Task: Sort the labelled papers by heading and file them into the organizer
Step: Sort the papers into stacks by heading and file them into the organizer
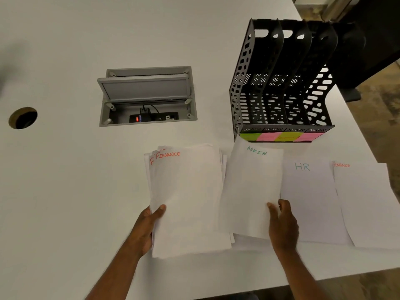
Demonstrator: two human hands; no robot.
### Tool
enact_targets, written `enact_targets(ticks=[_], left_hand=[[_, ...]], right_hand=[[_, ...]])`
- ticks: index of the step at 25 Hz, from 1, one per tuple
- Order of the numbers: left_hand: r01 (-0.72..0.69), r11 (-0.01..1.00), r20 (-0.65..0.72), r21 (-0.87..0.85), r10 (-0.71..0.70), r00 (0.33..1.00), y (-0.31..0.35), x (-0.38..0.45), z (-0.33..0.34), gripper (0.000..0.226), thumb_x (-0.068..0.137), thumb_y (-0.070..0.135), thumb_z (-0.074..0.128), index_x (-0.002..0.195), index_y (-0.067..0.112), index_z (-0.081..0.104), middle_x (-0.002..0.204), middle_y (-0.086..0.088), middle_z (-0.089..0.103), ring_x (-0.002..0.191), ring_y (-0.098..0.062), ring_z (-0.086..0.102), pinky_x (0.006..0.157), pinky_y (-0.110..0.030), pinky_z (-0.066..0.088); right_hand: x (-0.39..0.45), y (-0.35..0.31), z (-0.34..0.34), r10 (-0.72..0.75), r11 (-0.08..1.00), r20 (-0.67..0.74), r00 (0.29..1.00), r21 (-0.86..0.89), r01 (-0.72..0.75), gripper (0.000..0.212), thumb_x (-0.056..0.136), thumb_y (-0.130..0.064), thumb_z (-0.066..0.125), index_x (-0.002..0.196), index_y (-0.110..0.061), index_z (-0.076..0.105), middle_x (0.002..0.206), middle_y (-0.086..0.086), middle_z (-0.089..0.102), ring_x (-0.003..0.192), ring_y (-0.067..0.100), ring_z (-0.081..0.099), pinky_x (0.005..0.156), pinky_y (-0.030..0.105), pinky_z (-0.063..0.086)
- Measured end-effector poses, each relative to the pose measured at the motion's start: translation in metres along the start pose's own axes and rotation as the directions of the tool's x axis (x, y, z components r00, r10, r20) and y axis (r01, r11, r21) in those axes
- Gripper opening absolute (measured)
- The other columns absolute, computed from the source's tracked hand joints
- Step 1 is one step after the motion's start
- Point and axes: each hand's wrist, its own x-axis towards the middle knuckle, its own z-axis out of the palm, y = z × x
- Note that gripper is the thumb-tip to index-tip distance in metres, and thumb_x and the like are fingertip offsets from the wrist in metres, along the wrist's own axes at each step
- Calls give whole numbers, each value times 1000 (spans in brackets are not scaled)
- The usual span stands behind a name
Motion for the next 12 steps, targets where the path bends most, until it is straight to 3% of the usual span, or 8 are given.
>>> enact_targets(ticks=[4, 9, 11, 12], left_hand=[[14, 1000, -5, 13, -14, 1000, 4, -1, -11, 38, 85, 25, 71, 122, 14, 69, 118, -17, 74, 100, -32, 75, 70, -39, 62], [-16, 1000, 7, 21, 16, 1000, 15, -6, -11, 37, 91, 21, 65, 127, 15, 65, 118, -15, 74, 98, -30, 75, 72, -39, 63], [-24, 999, 15, 31, 24, 1000, 14, -10, -5, 35, 95, 16, 60, 130, 14, 62, 118, -13, 75, 96, -27, 76, 72, -37, 63], [-28, 999, 27, 40, 27, 999, 13, -11, 0, 35, 96, 14, 58, 130, 13, 62, 118, -13, 74, 96, -25, 76, 72, -36, 63]], right_hand=[[-6, 17, 7, -34, 994, 28, 999, -101, 37, 23, 100, -37, 50, 110, -16, 48, 94, 11, 67, 80, 39, 66, 69, 44, 55], [-8, 5, 9, -19, 993, -70, 997, -118, 11, 51, 86, -24, 74, 128, -14, 47, 120, 12, 59, 109, 33, 56, 81, 46, 54], [-15, -21, 13, -43, 994, -68, 997, 102, 50, 41, 86, -22, 75, 121, -19, 53, 115, 7, 59, 102, 23, 58, 81, 39, 53], [-20, -41, 13, -14, 965, 21, 1000, 260, 8, 31, 88, -23, 74, 112, -25, 56, 108, 4, 62, 93, 15, 62, 79, 33, 54]])
